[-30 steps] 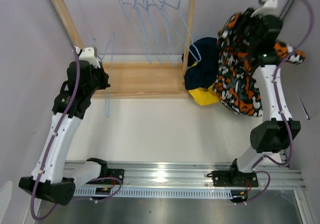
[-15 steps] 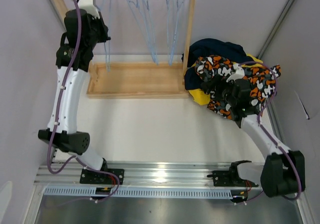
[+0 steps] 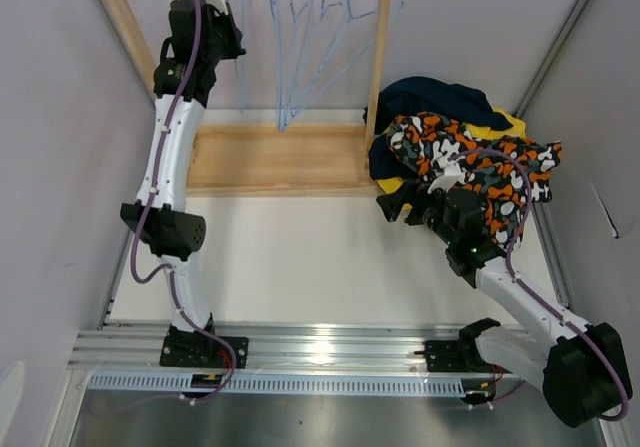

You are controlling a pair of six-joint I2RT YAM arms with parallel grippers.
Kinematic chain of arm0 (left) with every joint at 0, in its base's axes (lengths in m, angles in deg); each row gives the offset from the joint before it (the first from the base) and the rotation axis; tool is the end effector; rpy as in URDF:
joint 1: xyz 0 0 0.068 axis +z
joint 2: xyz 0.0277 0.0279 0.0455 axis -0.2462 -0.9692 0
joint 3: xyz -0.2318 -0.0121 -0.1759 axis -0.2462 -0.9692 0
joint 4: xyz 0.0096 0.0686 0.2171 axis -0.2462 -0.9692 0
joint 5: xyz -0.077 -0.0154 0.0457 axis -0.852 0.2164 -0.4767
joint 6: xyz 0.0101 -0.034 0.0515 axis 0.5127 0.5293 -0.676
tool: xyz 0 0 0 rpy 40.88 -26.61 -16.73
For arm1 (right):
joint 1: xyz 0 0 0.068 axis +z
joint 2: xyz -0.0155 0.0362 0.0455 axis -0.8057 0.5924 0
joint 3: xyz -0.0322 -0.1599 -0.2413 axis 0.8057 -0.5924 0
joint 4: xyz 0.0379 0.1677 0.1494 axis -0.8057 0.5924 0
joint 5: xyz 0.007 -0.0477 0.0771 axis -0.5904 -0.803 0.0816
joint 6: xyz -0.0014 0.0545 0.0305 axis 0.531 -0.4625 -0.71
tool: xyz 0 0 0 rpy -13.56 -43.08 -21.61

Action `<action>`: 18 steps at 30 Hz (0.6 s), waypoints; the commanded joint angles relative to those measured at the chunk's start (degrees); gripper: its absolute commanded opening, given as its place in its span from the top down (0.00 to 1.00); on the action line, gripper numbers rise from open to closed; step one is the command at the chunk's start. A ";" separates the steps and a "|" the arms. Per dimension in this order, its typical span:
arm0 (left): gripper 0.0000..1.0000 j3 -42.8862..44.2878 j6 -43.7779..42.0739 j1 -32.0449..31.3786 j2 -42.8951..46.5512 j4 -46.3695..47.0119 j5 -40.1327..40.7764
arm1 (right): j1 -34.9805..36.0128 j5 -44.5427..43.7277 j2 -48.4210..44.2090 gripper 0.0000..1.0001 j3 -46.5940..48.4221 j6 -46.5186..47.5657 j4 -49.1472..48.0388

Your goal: Remove the shorts from the hanger

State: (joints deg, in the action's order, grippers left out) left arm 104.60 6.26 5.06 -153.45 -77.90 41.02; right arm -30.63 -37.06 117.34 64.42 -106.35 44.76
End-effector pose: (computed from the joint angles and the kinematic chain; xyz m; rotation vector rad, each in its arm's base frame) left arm 0.4132 -0.0658 0.5010 -0.0159 1.7200 -0.2179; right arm 0.1873 0.0865 0.2941 -0.0854 1.8379 0.6980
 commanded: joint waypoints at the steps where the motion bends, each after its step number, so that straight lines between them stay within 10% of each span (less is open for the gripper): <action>1: 0.94 2.97 2.01 0.23 -1.08 4.11 -0.84 | 0.51 -2.06 -2.68 0.03 -1.28 0.57 -1.20; 13: 0.90 -19.15 2.98 -0.30 10.84 4.54 -0.84 | 0.77 -2.32 -7.52 0.03 -0.58 0.74 2.75; 18: 0.66 -25.51 2.98 -0.91 17.88 3.15 -1.80 | 2.08 -3.72 -11.65 0.01 1.17 0.83 7.32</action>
State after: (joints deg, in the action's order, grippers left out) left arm 81.76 8.58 4.84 -140.73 -72.63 40.78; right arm -29.71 -38.75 108.29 63.00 -106.28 49.75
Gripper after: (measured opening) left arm 0.233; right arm 0.981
